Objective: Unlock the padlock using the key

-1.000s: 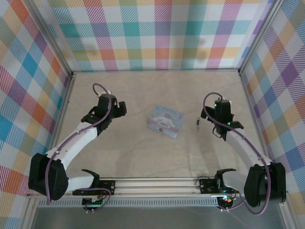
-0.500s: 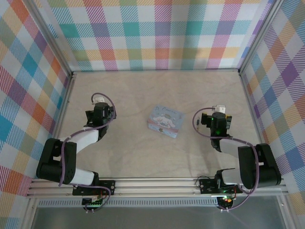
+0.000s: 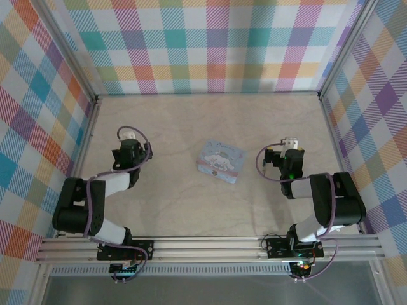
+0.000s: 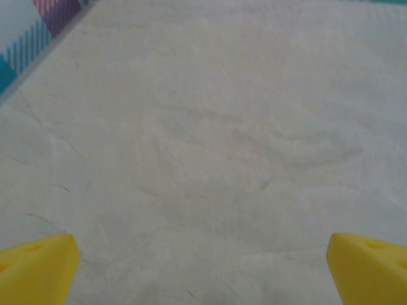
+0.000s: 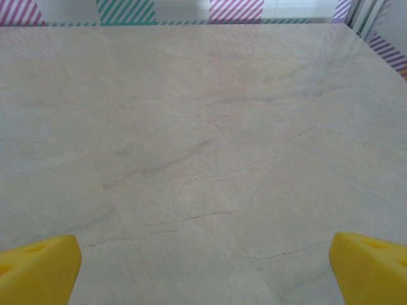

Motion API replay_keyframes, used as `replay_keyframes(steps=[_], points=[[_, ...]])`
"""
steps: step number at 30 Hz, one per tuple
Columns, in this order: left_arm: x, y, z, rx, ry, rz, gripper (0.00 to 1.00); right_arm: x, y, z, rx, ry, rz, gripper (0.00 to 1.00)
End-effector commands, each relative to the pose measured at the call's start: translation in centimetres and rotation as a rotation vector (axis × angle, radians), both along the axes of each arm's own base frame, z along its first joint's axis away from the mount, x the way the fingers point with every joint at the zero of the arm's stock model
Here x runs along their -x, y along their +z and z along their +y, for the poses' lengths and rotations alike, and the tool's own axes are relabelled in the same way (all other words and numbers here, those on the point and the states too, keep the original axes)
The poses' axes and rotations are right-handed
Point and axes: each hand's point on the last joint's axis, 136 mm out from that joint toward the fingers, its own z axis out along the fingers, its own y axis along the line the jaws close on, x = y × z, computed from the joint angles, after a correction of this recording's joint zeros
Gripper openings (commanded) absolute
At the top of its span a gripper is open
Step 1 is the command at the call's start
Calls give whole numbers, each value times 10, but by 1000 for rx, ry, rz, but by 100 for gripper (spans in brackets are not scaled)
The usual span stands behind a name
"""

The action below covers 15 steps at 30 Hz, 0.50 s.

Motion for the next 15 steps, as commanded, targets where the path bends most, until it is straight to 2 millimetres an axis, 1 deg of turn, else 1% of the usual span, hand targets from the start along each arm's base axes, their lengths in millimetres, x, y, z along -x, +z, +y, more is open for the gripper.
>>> replay_keyframes(steps=[1,2,3,5,6,8,10,15], points=[[-2,6,-9,16,-75,-139,100,-11,16,4,-34,24,-51,100],[-3,9,-7,4,-65,-197,100,-10,15,5,-36,26,-46,100],[0,4,-6,17,-53,-145,100,-10,15,5,-37,27,-45,100],[-1,7,-4,9,-47,-175,100,-10,14,5,-38,27,-41,100],[0,5,-4,12,-45,-144,100,-11,14,4,-35,25,-43,100],[-1,5,-4,12,-45,-149,100,-12,13,5,-45,29,-31,100],[-1,5,-4,9,-44,-152,100,-13,12,1,-78,34,-16,100],[-1,6,-6,2,-47,-152,100,-12,13,1,-73,38,-26,100]])
